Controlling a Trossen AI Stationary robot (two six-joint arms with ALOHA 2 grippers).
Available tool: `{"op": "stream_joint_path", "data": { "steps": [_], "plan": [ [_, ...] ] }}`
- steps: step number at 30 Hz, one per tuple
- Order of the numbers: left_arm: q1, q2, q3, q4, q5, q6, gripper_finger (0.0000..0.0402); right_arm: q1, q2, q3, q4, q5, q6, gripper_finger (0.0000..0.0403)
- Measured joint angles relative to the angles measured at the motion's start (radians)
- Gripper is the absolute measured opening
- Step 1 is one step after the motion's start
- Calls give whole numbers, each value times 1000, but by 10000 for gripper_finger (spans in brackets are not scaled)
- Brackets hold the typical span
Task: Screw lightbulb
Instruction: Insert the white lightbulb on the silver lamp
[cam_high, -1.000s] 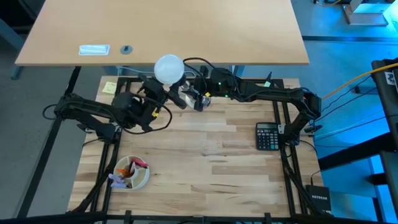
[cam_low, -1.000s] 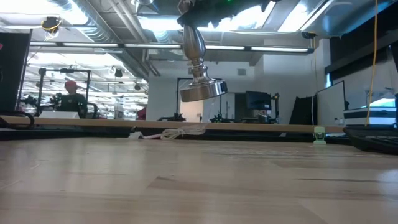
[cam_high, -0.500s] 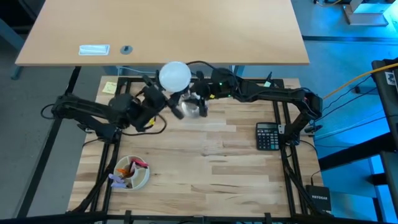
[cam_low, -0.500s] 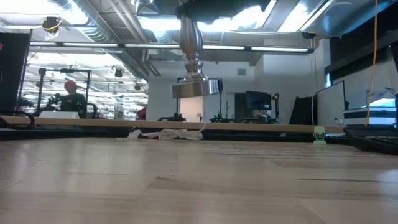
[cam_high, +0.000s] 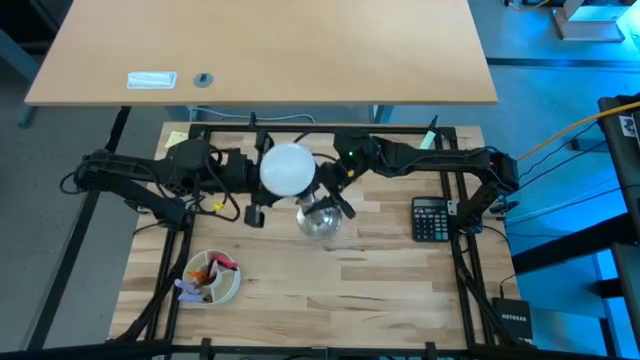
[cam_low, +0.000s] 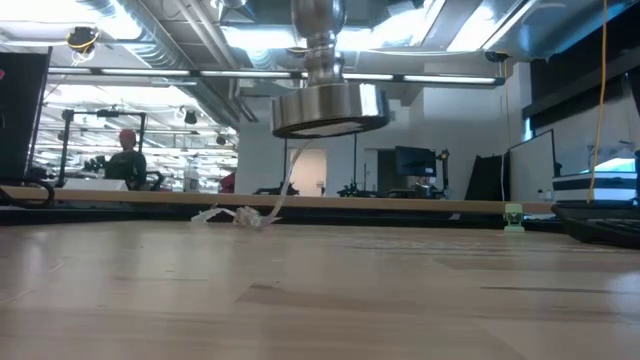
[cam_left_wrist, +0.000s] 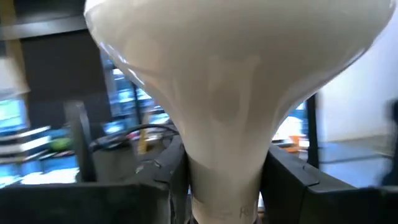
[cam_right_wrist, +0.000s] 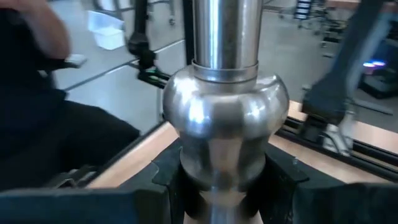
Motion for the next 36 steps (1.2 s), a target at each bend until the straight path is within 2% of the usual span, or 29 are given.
{"op": "stream_joint_path", "data": {
  "steps": [12, 16, 19, 22, 29, 32, 36],
  "plan": [
    [133, 13, -2, -9, 632, 34, 137, 91, 15, 0, -23, -3, 34, 139],
    [173, 36, -3, 4, 767, 43, 137, 94, 25, 0, -20, 18, 31, 139],
    [176, 50, -3, 21, 773, 45, 137, 93, 25, 0, -22, 45, 13, 139],
    [176, 52, -4, 49, 712, 20, 146, 94, 25, 0, -28, 93, 2, 139],
    [179, 20, -8, 48, 569, 7, 280, 81, 14, 8, -34, 240, -3, 139],
    [180, 3, -9, 19, 512, 13, 308, 70, 4, 9, -50, 285, 0, 139],
    [179, -33, -9, -11, 432, 10, 317, 41, -22, 9, -77, 345, 9, 139]
  ]
}}
